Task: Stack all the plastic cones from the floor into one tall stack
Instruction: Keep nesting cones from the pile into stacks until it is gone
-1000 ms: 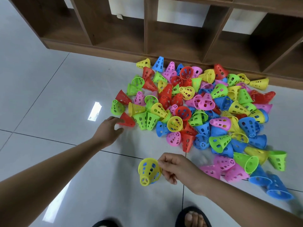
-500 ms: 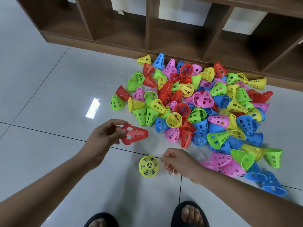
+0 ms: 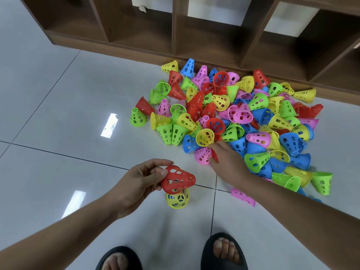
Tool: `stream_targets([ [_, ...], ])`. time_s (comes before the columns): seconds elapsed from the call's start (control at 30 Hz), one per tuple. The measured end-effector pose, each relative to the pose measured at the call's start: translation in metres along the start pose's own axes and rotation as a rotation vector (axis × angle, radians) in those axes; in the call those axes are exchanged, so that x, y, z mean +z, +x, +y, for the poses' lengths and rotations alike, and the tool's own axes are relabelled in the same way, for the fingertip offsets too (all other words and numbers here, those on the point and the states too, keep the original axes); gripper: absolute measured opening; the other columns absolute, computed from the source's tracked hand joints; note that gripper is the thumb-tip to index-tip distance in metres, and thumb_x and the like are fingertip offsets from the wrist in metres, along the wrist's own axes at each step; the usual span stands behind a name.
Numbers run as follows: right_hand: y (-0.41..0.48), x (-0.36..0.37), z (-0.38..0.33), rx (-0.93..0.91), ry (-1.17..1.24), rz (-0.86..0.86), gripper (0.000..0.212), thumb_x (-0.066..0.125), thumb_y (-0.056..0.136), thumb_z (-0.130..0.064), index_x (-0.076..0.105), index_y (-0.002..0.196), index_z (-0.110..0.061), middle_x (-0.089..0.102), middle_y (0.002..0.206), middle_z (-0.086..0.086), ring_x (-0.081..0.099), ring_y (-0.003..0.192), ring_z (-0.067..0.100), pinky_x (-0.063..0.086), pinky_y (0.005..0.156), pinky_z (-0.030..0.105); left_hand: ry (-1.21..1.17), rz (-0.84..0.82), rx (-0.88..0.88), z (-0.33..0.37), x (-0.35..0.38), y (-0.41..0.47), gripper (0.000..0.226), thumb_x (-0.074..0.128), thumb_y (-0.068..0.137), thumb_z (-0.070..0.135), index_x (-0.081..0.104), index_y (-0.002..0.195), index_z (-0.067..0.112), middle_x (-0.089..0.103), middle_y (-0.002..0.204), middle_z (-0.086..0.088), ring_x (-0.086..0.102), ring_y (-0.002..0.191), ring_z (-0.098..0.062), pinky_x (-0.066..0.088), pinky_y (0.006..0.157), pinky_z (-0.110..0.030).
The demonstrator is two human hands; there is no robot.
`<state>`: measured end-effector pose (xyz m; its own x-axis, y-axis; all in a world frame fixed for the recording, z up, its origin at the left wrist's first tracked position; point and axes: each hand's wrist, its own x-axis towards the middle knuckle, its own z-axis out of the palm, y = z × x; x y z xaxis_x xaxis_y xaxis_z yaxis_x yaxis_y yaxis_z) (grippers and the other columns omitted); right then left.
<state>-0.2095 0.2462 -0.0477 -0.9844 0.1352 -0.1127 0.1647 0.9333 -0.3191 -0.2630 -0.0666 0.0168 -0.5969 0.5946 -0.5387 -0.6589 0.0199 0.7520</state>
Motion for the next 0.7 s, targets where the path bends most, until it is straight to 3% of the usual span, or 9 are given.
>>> stream_targets([
  [0.1, 0.008, 0.005, 0.002, -0.038, -0.096, -0.004, 0.036, 0.065, 0.096, -0.029, 0.055, 0.131, -0.024, 0.051, 0.128, -0.004, 0.061, 0.105, 0.028, 0.059, 0.071, 0.048, -0.009, -0.007, 0.026, 0.006, 0.001, -0.001, 0.031, 0.07, 0.094, 0.014, 0.077, 0.124, 0.01, 0.059, 0.108, -0.018, 0.051, 0.087, -0.024, 0.055, 0.071, -0.021],
  [0.23, 0.015, 0.013, 0.004, -0.097, -0.105, -0.043, 0.029, 0.065, 0.098, -0.024, 0.055, 0.125, -0.022, 0.055, 0.122, -0.001, 0.065, 0.098, 0.032, 0.057, 0.076, 0.05, 0.019, -0.039, 0.02, 0.002, 0.001, 0.001, 0.028, 0.069, 0.096, 0.012, 0.077, 0.123, 0.009, 0.06, 0.092, -0.011, 0.056, 0.077, -0.015, 0.054, 0.07, -0.022],
  [0.33, 0.011, 0.011, -0.002, -0.121, -0.07, -0.037, 0.025, 0.065, 0.1, -0.023, 0.059, 0.123, -0.016, 0.06, 0.117, 0.003, 0.065, 0.095, 0.031, 0.054, 0.07, 0.043, 0.118, -0.034, 0.006, -0.011, 0.002, 0.001, 0.025, 0.071, 0.097, 0.015, 0.077, 0.12, 0.011, 0.065, 0.088, -0.009, 0.06, 0.077, -0.015, 0.052, 0.072, -0.027],
  [0.47, -0.002, -0.004, -0.016, -0.079, 0.159, 0.028, 0.019, 0.071, 0.097, -0.029, 0.064, 0.111, -0.018, 0.063, 0.106, -0.002, 0.062, 0.089, 0.021, 0.053, 0.074, 0.04, 0.301, 0.01, 0.051, -0.024, 0.0, 0.002, 0.018, 0.07, 0.101, 0.015, 0.077, 0.118, 0.017, 0.065, 0.092, -0.007, 0.059, 0.078, -0.014, 0.05, 0.07, -0.025],
  [0.6, -0.023, -0.039, -0.041, 0.063, 0.485, 0.088, 0.019, 0.079, 0.093, -0.033, 0.07, 0.107, -0.023, 0.067, 0.092, -0.014, 0.063, 0.083, 0.008, 0.053, 0.076, 0.023, 0.396, 0.061, 0.087, -0.036, -0.003, 0.007, 0.017, 0.068, 0.104, 0.015, 0.075, 0.119, 0.02, 0.065, 0.096, -0.014, 0.061, 0.078, -0.011, 0.052, 0.07, -0.026],
  [0.7, -0.042, -0.064, -0.057, 0.1, 0.661, 0.034, 0.017, 0.081, 0.091, -0.036, 0.07, 0.104, -0.035, 0.068, 0.092, -0.013, 0.066, 0.085, 0.013, 0.059, 0.078, 0.031, 0.449, 0.109, 0.076, -0.045, -0.007, 0.012, 0.016, 0.066, 0.105, 0.016, 0.074, 0.116, 0.024, 0.068, 0.101, -0.015, 0.064, 0.081, -0.01, 0.054, 0.07, -0.028],
])
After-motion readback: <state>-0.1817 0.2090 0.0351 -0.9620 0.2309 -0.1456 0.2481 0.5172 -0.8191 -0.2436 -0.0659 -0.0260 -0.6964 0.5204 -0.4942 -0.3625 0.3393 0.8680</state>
